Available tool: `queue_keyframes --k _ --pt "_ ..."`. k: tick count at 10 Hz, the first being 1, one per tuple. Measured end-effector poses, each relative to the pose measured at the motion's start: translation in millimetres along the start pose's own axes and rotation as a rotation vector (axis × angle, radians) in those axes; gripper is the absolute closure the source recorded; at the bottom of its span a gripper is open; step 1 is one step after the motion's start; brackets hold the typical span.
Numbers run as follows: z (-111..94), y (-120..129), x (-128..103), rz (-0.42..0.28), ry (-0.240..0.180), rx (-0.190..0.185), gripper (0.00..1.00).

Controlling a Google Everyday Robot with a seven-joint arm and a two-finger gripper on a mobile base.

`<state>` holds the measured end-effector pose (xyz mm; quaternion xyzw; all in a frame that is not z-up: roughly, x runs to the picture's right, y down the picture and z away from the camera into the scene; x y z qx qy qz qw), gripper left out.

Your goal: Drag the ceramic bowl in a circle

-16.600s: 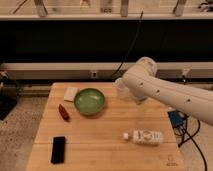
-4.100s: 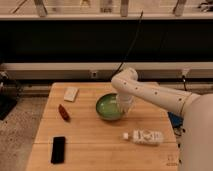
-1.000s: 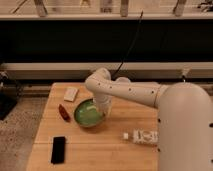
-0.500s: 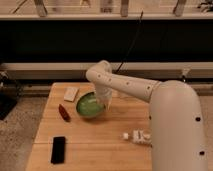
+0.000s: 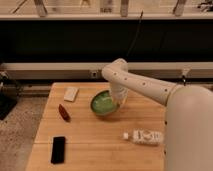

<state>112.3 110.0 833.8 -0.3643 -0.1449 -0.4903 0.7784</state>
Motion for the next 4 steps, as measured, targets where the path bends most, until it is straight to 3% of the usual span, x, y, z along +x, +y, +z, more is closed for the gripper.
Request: queue_keyframes --k 4 --pt "4 42 -34 0.000 0.002 -0.016 1.00"
